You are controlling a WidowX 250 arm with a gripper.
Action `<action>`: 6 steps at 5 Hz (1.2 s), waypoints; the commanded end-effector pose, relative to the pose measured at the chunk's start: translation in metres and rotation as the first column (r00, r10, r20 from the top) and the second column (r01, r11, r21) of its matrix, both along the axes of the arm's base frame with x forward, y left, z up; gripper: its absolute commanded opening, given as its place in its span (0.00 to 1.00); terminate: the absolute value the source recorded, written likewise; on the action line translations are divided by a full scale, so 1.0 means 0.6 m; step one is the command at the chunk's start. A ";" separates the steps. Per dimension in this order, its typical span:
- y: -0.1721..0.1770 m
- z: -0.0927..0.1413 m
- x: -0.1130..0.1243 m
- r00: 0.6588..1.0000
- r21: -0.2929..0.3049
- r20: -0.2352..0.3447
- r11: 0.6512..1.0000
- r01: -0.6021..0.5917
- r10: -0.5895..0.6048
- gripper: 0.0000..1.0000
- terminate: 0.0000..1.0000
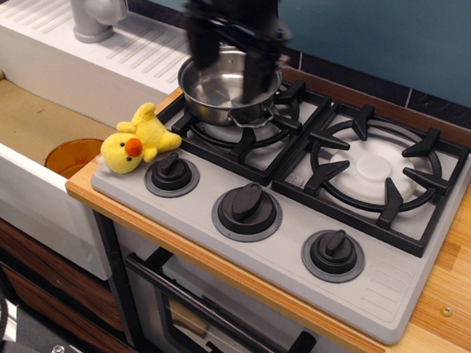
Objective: Put stuffedduck in pan
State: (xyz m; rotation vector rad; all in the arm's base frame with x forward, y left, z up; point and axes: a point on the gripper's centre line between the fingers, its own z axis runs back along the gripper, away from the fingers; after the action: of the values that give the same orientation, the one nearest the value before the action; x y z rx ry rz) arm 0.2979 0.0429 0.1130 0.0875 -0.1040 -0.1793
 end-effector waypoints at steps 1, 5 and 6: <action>0.060 -0.020 -0.030 0.994 0.018 0.097 0.999 -0.047 0.045 1.00 0.00; 0.147 -0.091 -0.066 0.981 0.029 0.194 1.000 -0.008 0.002 1.00 0.00; 0.158 -0.106 -0.060 0.976 0.031 0.218 1.000 0.002 -0.009 1.00 0.00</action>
State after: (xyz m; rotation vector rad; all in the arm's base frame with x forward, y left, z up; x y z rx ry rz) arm 0.2584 0.1336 0.0411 0.1136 -0.3001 -0.1703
